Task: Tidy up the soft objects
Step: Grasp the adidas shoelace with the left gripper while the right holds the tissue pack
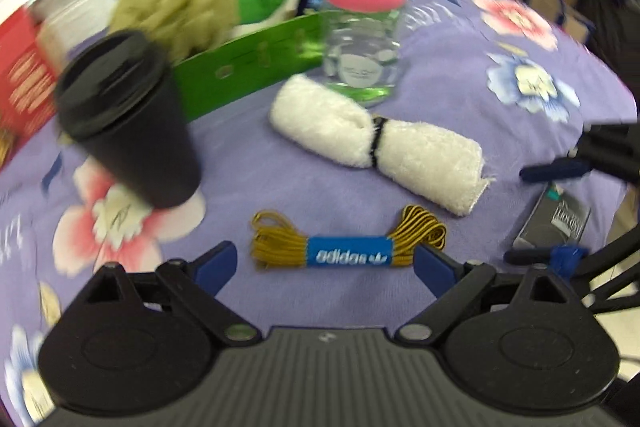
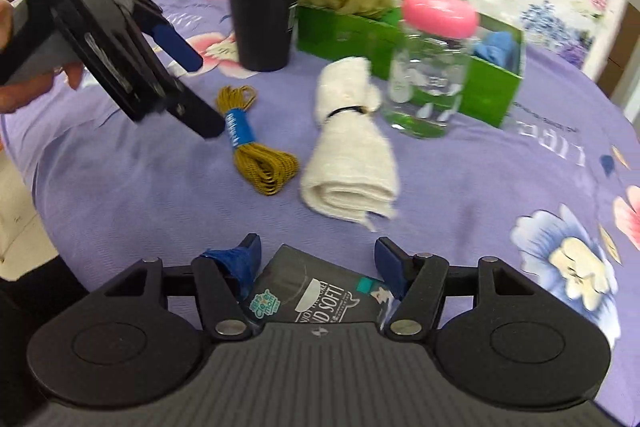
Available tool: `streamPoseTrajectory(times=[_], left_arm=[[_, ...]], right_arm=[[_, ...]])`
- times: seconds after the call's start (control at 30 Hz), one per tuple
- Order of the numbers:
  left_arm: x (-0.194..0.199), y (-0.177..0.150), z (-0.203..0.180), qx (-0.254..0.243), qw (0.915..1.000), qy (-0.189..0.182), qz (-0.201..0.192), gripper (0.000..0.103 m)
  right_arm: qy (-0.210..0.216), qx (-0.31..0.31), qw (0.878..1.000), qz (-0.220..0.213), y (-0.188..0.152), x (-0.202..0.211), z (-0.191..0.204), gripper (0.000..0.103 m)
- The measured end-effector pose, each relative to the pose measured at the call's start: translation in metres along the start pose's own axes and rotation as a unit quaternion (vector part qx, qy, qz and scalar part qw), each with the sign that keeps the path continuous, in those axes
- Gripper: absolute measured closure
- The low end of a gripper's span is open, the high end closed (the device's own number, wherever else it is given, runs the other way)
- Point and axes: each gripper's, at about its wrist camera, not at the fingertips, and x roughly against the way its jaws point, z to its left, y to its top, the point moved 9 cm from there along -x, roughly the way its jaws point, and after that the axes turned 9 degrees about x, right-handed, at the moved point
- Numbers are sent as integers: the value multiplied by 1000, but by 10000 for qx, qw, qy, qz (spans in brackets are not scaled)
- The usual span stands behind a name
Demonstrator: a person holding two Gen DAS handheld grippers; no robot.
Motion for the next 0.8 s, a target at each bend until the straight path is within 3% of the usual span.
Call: streamPoseTrajectory(times=[0.2, 0.4, 0.6, 0.8], left_arm=[[-19, 8, -25, -718, 9973, -128, 78, 9], [-32, 10, -39, -495, 9987, -145, 22, 9], [-31, -7, -24, -517, 9982, 291, 77, 9], [-8, -36, 21, -350, 9958, 815, 205, 8]], right_arm=[[-31, -354, 9993, -87, 1, -1, -16, 54], [-58, -839, 9955, -429, 9, 9, -29, 54], [-241, -941, 9937, -556, 11, 18, -40, 54], [-209, -1108, 9922, -541, 4, 20, -41, 54]])
